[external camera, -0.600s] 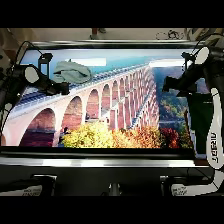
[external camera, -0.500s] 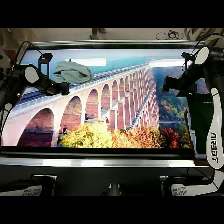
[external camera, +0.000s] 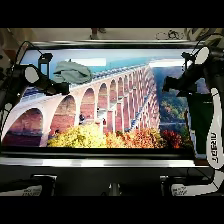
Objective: Fold the shirts.
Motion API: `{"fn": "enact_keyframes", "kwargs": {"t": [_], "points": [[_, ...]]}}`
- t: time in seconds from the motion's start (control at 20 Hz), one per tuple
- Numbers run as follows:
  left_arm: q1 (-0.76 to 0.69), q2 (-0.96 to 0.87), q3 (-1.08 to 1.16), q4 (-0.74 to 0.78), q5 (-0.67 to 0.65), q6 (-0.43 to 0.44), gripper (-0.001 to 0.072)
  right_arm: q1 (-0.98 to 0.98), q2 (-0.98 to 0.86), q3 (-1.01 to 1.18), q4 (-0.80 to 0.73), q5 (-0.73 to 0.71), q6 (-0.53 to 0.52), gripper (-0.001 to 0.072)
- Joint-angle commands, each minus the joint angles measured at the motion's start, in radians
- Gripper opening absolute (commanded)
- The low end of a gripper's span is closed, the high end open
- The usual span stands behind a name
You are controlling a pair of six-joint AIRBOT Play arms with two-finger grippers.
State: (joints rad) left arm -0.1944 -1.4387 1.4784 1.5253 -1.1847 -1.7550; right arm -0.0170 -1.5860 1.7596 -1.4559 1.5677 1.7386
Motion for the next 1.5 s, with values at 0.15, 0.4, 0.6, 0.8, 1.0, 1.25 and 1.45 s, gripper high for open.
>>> {"fn": "enact_keyframes", "kwargs": {"t": [0.15,0.4,0.6,0.8,1.0,1.25,1.45], "points": [[-0.002,-0.009,0.0,-0.001,0.139,-0.008,0.0535,0.001,0.0,0.0,0.0,-0.175,0.001,0.0672],[-0.003,-0.013,0.0,-0.077,0.443,-0.011,0.0535,0.001,0.0,0.0,-0.002,-0.27,0.004,0.0673],[0.0,-0.045,0.011,-0.084,0.763,-0.012,0.0509,0.001,-0.001,0.0,-0.002,-0.269,-0.02,0.0672],[0.172,-0.382,0.352,-0.22,0.362,-0.051,0.0696,0.001,-0.011,0.0,0.008,-0.261,-0.023,0.0672],[0.34,-0.652,0.582,-0.526,0.155,-0.131,0.0695,0.001,-0.036,0.0,0.029,-0.235,-0.023,0.0673],[0.348,-0.704,0.547,-0.521,0.241,-0.13,0.0694,0.001,-0.041,0.0,0.043,-0.232,-0.023,0.0672],[0.311,-0.734,0.546,-0.553,0.369,-0.13,0.0678,0.001,-0.041,0.0,0.043,-0.234,-0.023,0.0672]]}}
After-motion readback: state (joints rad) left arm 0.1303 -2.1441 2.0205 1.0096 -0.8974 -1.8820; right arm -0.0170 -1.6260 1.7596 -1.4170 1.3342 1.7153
